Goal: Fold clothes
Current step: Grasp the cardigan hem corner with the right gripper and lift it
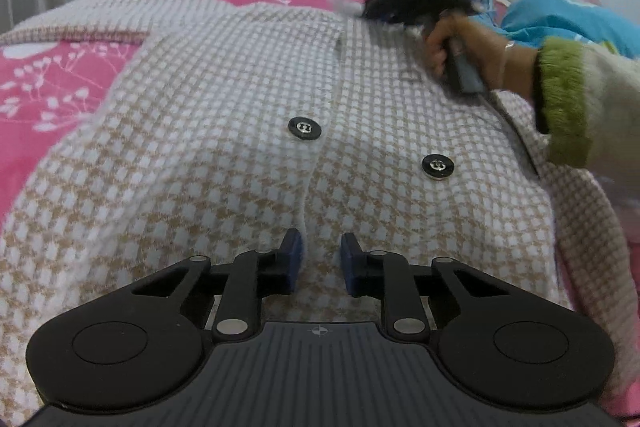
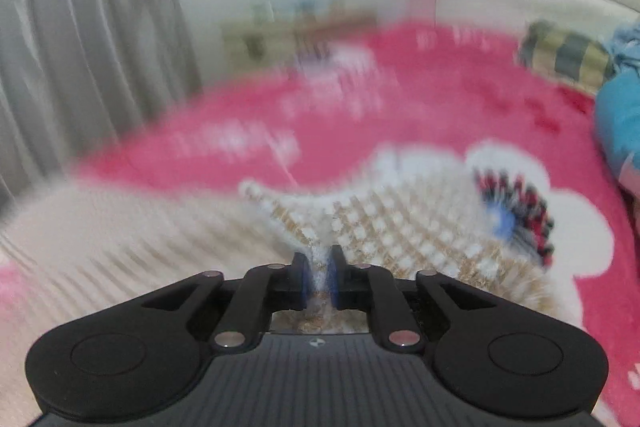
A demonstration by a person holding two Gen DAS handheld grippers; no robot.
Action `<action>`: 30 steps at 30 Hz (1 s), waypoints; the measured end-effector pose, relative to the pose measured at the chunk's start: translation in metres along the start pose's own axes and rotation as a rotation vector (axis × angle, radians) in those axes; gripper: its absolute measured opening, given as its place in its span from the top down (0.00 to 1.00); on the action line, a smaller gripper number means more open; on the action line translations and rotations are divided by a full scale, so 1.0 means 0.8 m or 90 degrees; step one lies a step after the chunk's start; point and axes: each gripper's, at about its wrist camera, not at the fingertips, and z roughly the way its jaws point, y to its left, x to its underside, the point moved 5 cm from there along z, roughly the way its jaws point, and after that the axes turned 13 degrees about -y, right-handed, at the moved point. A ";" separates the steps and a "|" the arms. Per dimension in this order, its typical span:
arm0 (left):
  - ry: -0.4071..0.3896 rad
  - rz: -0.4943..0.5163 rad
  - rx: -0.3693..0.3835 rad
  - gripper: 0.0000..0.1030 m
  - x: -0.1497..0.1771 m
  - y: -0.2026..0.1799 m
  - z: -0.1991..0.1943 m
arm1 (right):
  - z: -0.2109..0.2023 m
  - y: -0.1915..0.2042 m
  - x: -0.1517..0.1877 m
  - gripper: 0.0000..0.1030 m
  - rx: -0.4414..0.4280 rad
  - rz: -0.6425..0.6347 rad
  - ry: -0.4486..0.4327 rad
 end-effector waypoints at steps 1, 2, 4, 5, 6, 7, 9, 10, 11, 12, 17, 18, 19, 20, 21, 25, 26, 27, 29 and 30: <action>0.002 -0.002 0.002 0.79 0.001 0.000 0.000 | 0.002 0.000 0.001 0.78 0.002 -0.005 0.010; 0.004 -0.006 0.004 0.77 0.001 0.001 0.000 | 0.005 0.001 0.003 0.76 0.004 -0.011 0.020; 0.008 -0.018 0.008 0.75 0.002 0.004 0.000 | -0.017 -0.005 -0.010 0.48 -0.009 0.026 0.013; 0.011 -0.027 0.012 0.73 0.002 0.005 0.000 | -0.037 -0.011 -0.020 0.45 -0.024 0.052 -0.011; 0.014 -0.036 0.017 0.71 0.002 0.007 0.000 | -0.063 -0.017 -0.029 0.43 -0.037 0.074 -0.038; 0.017 -0.044 0.021 0.67 0.001 0.007 0.000 | -0.093 -0.024 -0.034 0.39 -0.046 0.095 -0.056; 0.023 -0.051 0.028 0.62 0.001 0.007 0.001 | -0.152 -0.041 -0.041 0.37 -0.056 0.138 -0.076; 0.025 -0.049 0.030 0.61 0.001 0.005 0.001 | -0.182 -0.050 -0.037 0.37 -0.064 0.167 -0.076; 0.027 -0.043 0.030 0.61 0.001 0.004 0.001 | -0.213 -0.058 -0.029 0.36 -0.074 0.202 -0.070; 0.028 -0.037 0.028 0.61 0.001 0.002 0.001 | -0.243 -0.066 -0.021 0.35 -0.085 0.237 -0.063; 0.044 -0.033 0.016 0.61 -0.001 0.007 0.001 | -0.382 -0.080 0.083 0.35 -0.100 0.386 0.083; 0.053 -0.035 0.013 0.61 -0.003 0.009 0.002 | -0.403 -0.077 0.106 0.35 -0.099 0.415 0.110; 0.063 -0.041 0.008 0.61 -0.006 0.011 0.001 | -0.425 -0.074 0.129 0.35 -0.098 0.444 0.138; 0.075 -0.050 0.000 0.62 -0.008 0.013 0.000 | -0.446 -0.071 0.152 0.35 -0.096 0.473 0.165; 0.087 -0.058 -0.006 0.62 -0.009 0.016 -0.002 | -0.460 -0.065 0.171 0.35 -0.091 0.486 0.185; 0.129 -0.047 -0.028 0.63 -0.008 0.019 -0.011 | -0.495 -0.036 0.233 0.35 -0.057 0.490 0.241; 0.138 -0.044 -0.032 0.63 -0.007 0.019 -0.013 | -0.493 -0.030 0.243 0.36 -0.051 0.479 0.251; 0.144 -0.038 -0.034 0.63 -0.006 0.020 -0.015 | -0.492 -0.023 0.252 0.35 -0.045 0.467 0.261; 0.154 -0.032 -0.039 0.64 -0.004 0.021 -0.018 | -0.487 -0.010 0.266 0.38 -0.035 0.446 0.274; 0.155 -0.032 -0.042 0.65 -0.004 0.021 -0.018 | -0.481 -0.004 0.269 0.38 -0.033 0.438 0.273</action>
